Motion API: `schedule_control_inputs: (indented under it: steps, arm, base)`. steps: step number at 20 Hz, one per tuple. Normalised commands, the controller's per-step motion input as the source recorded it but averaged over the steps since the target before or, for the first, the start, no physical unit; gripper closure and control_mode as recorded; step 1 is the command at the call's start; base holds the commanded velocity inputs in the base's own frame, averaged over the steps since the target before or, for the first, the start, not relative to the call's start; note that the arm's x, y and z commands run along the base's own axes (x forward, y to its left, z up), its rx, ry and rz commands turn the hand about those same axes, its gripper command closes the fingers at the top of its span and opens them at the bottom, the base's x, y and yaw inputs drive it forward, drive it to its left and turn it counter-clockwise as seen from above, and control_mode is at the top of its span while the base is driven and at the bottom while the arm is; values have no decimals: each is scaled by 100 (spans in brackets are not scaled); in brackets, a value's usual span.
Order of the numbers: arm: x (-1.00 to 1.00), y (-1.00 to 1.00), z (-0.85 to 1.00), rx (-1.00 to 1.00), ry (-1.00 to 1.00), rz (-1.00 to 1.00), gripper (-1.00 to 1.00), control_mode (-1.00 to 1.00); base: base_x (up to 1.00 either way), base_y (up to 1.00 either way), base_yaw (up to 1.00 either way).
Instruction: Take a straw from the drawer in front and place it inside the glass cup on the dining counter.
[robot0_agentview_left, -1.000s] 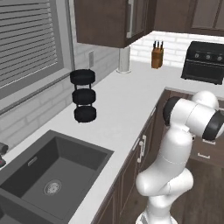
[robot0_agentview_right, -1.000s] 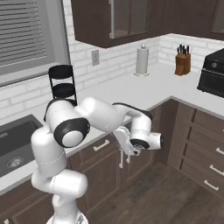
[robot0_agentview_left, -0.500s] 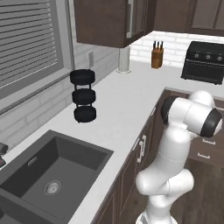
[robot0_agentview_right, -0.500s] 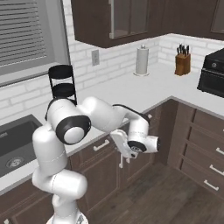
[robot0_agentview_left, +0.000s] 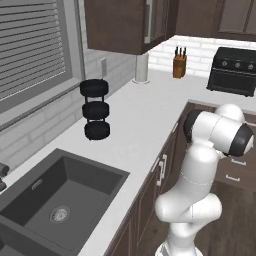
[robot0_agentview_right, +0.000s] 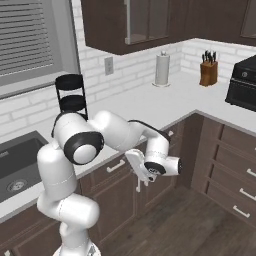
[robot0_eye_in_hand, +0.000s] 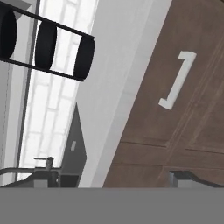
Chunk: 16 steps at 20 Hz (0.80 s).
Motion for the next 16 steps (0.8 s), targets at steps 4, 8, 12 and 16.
schedule_control_inputs:
  steps: [4,8,12,16]
  arm:
    - [0,0,-8,0,0,-2,-100,-100]
    - [0,0,-19,6,0,-2,-100,-100]
    - [0,13,-20,3,0,-5,-100,-100]
    - [0,18,-9,1,0,-5,-100,-100]
  base:
    - [0,0,0]
    - [0,0,0]
    - [0,0,0]
    - [0,0,0]
